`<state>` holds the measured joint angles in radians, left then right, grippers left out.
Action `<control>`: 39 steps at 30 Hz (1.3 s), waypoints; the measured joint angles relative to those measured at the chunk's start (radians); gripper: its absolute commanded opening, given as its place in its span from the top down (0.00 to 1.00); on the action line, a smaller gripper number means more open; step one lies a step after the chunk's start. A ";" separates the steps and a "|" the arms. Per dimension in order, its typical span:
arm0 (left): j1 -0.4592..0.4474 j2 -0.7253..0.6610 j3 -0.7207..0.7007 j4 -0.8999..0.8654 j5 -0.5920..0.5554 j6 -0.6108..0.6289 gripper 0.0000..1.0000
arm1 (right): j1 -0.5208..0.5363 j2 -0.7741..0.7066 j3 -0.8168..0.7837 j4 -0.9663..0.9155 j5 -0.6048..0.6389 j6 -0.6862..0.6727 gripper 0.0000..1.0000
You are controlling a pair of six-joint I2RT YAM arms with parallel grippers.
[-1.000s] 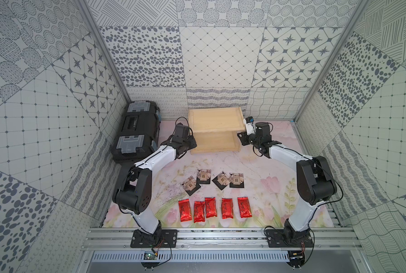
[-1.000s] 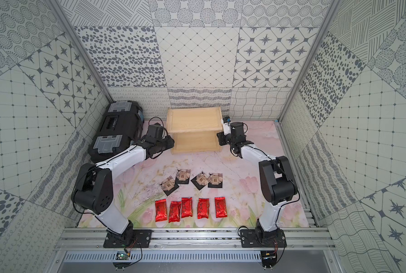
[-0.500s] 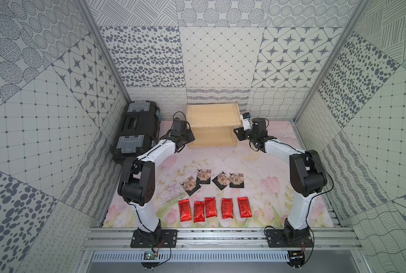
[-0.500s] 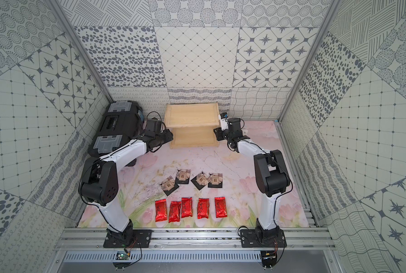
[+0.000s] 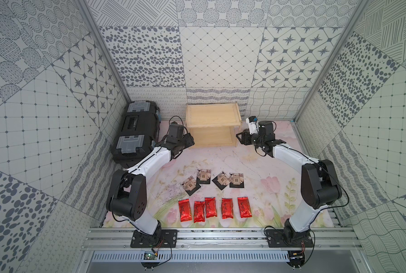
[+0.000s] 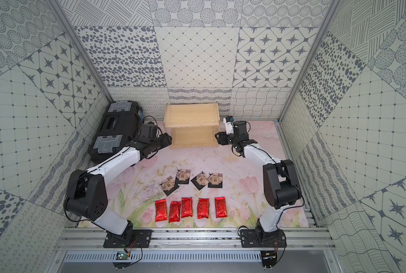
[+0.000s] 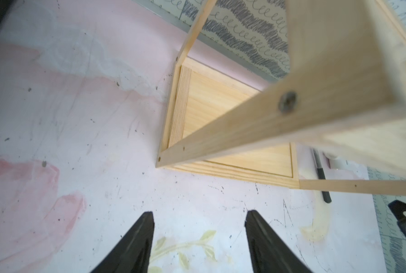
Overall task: Place the tea bags on the shelf by color
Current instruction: Move the shelf to the center of the board, then pick up the tea bag from the center of the board.
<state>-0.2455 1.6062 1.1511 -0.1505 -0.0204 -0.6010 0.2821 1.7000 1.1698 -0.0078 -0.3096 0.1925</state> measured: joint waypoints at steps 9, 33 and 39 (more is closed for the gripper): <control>-0.084 -0.146 -0.244 -0.005 0.078 -0.054 0.47 | 0.247 -0.209 -0.315 0.046 0.066 0.146 0.44; -0.206 -0.034 -0.407 0.126 0.245 -0.143 0.57 | 0.423 0.139 -0.352 0.320 -0.136 0.509 0.68; -0.210 -0.046 -0.422 0.139 0.224 -0.143 0.56 | 0.417 0.159 -0.333 0.319 -0.140 0.524 0.68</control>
<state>-0.4553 1.5600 0.7292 -0.0113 0.2031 -0.7437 0.6987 1.8595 0.8371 0.3111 -0.4500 0.7162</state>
